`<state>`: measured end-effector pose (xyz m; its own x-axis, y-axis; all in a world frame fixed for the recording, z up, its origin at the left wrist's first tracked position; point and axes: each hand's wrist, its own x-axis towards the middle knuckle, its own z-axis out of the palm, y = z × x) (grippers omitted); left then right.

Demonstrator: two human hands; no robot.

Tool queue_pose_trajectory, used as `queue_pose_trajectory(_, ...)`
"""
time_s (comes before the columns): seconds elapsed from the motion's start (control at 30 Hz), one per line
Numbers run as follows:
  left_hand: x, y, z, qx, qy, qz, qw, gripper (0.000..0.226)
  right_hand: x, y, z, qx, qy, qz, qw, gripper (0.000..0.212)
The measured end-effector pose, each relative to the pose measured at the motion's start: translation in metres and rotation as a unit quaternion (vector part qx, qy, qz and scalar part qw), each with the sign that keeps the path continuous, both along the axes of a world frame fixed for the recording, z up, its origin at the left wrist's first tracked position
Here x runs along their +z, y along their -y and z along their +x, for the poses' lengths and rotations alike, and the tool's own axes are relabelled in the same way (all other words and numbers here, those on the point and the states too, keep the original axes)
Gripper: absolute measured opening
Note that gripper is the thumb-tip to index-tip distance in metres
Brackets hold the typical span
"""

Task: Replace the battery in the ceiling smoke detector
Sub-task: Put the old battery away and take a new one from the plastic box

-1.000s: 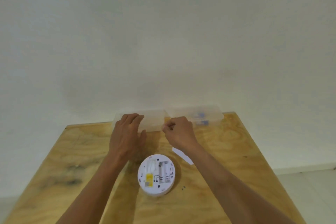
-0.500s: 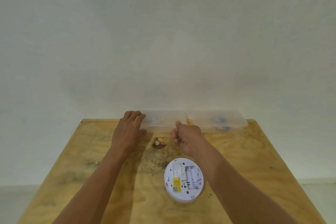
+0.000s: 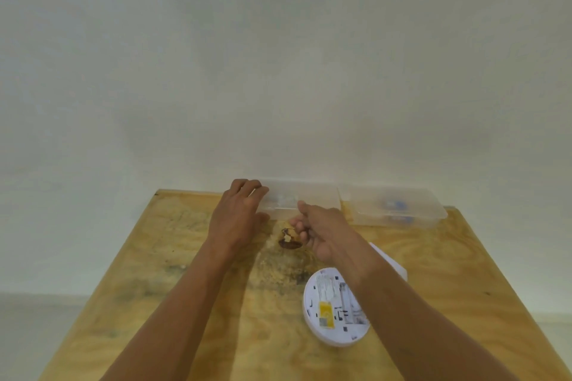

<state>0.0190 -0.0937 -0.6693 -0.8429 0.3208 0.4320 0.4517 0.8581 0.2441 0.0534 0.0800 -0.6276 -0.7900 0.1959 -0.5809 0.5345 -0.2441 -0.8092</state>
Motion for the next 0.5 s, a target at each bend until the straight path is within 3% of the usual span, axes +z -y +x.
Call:
queue_pose_trajectory(0.3, 0.0, 0.003, -0.005, -0.009, 0.0, -0.002, 1.0, 0.056, 0.004, 0.046, -0.005, 0.015, -0.001, 0.027, 1.0, 0.023)
queue_pose_trajectory(0.5, 0.005, -0.004, 0.003, -0.008, -0.017, 0.024, 1.0, 0.087, 0.032, 0.026, -0.019, 0.11, -0.068, 0.114, 0.985, 0.019)
